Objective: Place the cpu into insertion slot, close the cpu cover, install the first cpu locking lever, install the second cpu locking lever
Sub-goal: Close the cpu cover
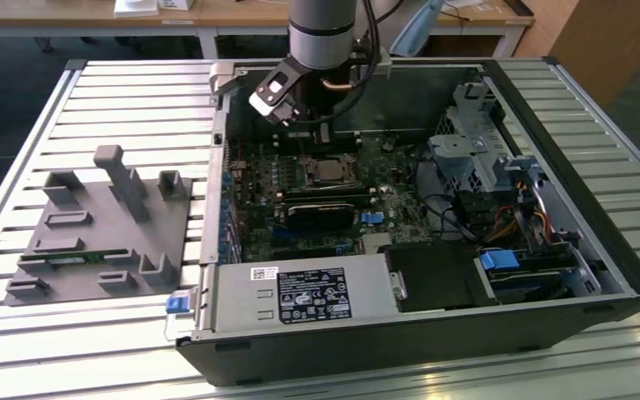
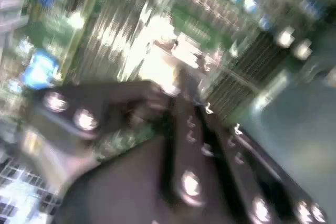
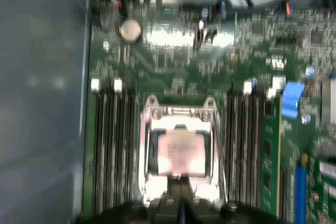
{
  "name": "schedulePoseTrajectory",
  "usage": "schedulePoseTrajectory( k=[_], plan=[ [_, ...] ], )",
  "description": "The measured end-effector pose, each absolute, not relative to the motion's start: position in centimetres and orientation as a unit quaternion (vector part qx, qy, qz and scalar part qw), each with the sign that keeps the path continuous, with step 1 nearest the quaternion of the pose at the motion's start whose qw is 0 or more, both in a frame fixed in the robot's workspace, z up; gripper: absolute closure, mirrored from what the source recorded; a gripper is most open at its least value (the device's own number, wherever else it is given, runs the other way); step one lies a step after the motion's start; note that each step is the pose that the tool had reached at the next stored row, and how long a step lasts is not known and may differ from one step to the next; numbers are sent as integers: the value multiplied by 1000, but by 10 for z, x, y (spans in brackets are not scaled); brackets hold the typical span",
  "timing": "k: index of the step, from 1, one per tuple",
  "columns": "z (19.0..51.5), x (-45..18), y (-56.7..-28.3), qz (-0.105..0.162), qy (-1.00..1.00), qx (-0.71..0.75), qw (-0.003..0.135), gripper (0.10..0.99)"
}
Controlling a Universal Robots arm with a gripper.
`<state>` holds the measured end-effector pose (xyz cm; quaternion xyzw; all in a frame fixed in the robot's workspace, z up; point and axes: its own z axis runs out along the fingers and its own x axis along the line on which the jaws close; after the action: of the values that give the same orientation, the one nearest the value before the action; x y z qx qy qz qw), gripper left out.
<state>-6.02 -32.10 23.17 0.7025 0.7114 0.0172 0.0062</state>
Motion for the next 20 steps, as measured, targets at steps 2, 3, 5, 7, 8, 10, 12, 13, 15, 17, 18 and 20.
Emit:
schedulePoseTrajectory(
  k=[2,3,5,7,8,10,12,13,15,17,18,20],
  plan=[
    [231,-65,-321,17,711,703,6,980],
    [231,-66,-321,17,711,703,6,980],
    [231,-66,-321,17,711,702,6,980],
    [231,-64,-321,17,711,703,6,980],
    [231,-63,-321,17,711,702,6,980],
    [231,-63,-321,17,711,703,6,980],
    [231,-63,-321,17,711,703,6,980],
    [231,-63,-321,17,711,703,6,980],
    [231,-62,-321,17,711,703,6,980],
    [231,-62,-321,17,711,703,6,980],
    [231,-62,-321,17,711,703,6,980],
    [231,-62,-321,17,711,703,6,980]
  ],
)
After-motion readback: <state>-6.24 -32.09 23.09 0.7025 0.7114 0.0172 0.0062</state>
